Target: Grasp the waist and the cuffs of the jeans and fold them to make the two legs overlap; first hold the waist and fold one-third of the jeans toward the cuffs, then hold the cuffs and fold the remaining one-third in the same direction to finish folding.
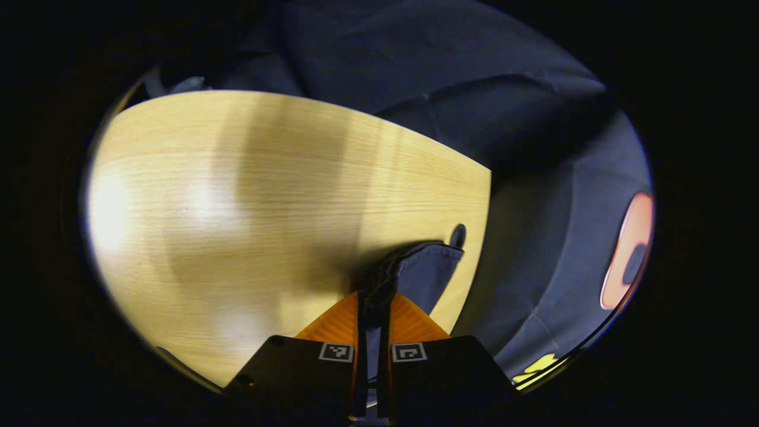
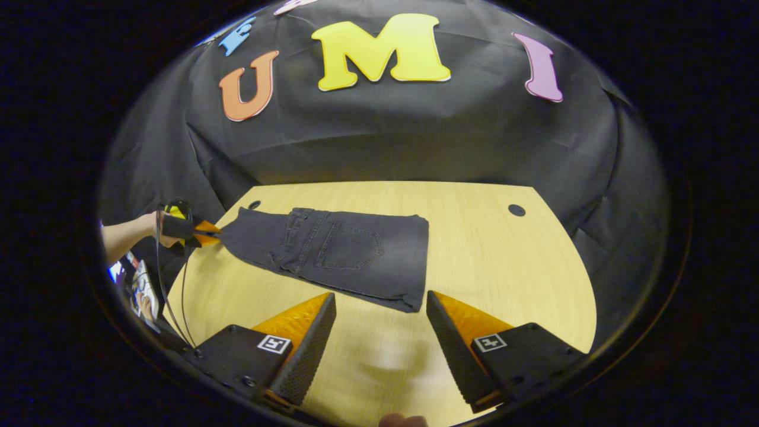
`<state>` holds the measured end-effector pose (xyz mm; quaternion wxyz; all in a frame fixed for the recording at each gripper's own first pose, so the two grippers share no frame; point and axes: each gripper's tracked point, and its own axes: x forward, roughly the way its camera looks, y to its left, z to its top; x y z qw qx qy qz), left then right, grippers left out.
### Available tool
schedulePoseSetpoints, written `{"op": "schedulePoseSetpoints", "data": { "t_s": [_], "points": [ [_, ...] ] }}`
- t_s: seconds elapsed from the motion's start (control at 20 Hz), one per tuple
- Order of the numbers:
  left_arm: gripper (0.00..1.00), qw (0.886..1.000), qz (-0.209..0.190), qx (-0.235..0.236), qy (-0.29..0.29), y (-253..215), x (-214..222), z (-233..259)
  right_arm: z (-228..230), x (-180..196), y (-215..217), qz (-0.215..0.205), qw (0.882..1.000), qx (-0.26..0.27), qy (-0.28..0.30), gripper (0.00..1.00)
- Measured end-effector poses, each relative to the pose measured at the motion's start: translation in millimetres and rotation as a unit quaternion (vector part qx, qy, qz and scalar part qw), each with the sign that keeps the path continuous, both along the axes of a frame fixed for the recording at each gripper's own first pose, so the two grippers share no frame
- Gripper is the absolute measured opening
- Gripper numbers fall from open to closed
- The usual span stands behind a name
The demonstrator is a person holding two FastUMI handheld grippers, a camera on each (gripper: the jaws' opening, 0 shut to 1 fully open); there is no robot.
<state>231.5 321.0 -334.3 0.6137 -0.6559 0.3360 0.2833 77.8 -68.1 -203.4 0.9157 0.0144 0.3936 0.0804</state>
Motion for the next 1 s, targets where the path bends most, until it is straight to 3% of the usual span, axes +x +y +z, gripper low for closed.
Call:
{"op": "schedulePoseSetpoints", "data": {
  "t_s": [0.25,0.5,0.6,0.75,1.0],
  "points": [
    [0.09,0.993,-0.075,0.079,-0.048,-20.5,8.7,46.8,12.3,-11.1,-1.2,0.004,1.0,-0.009,-0.021,0.96],
    [0.08,0.969,-0.153,0.162,-0.11,-53.9,17.7,105.3,22.8,-24.7,-8.1,-0.001,0.999,-0.009,-0.031,0.96],
    [0.09,0.954,-0.186,0.192,-0.135,-75.4,19.7,129.5,25.8,-29.3,-13.2,-0.006,0.999,-0.01,-0.034,0.96],
    [0.08,0.924,-0.243,0.242,-0.169,-117.6,21.1,163.8,31.5,-36.8,-21.7,-0.014,0.999,-0.011,-0.038,0.96],
    [0.08,0.875,-0.32,0.284,-0.228,-209.8,31.2,202.1,40.0,-49.2,-42.9,-0.037,0.998,-0.014,-0.046,0.96]
  ]
}}
